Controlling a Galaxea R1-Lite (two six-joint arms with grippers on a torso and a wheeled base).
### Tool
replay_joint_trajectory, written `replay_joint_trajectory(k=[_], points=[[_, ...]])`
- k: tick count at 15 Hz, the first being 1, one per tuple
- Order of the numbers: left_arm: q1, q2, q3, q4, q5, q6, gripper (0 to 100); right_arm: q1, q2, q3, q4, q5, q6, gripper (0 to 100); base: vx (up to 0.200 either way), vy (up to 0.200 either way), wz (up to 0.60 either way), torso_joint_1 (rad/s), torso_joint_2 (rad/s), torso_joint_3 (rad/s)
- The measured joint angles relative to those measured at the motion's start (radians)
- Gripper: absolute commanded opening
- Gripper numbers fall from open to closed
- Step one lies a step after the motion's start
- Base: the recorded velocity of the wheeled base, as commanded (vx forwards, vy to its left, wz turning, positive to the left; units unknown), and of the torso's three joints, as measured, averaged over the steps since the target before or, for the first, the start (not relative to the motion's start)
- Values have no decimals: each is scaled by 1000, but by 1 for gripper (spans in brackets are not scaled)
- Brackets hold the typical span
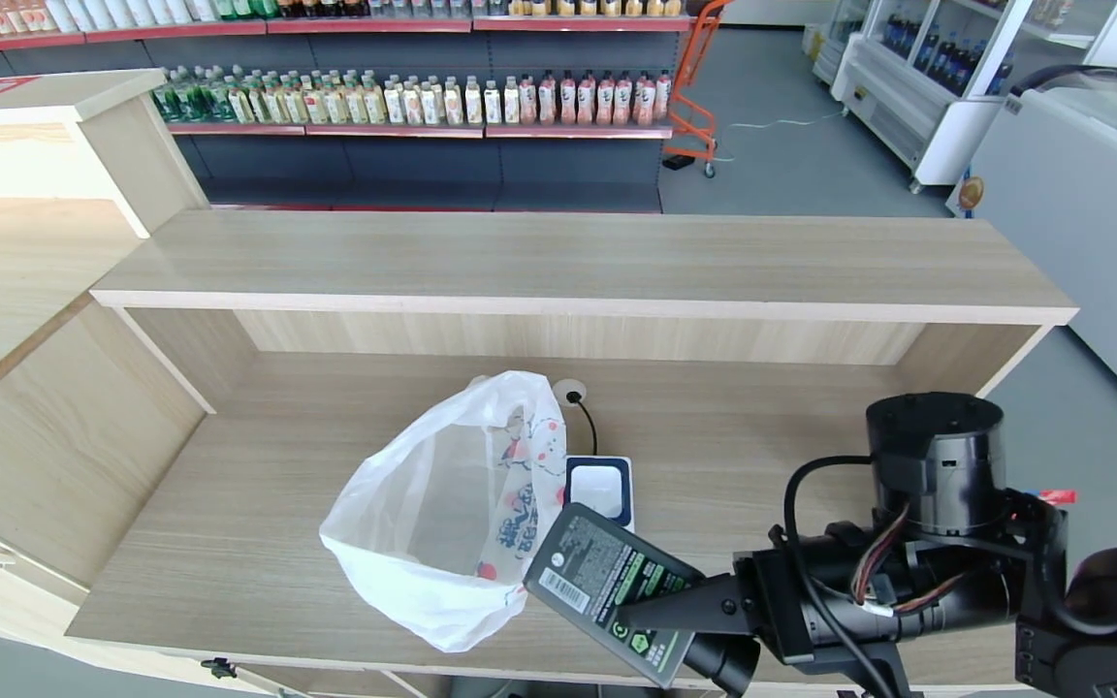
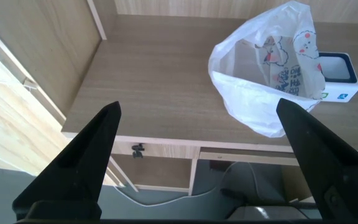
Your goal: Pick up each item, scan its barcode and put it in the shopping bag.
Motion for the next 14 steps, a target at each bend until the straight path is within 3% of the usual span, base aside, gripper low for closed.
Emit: replay_joint_trajectory(k=[5, 7, 10, 14], points=[[0, 0, 0, 0, 0, 0, 100, 1, 2, 6, 0, 0, 23, 0, 0, 0, 0, 0, 0, 0], [0, 0, 0, 0, 0, 0, 100, 13, -11, 9, -2, 0, 172, 0, 0, 0, 0, 0, 0, 0], [0, 0, 0, 0, 0, 0, 100, 31, -103, -3, -33, -16, 595, 0, 0, 0, 0, 0, 0, 0], [0, 0, 0, 0, 0, 0, 100, -187, -289, 11, -56, -160, 1455, 0, 0, 0, 0, 0, 0, 0]])
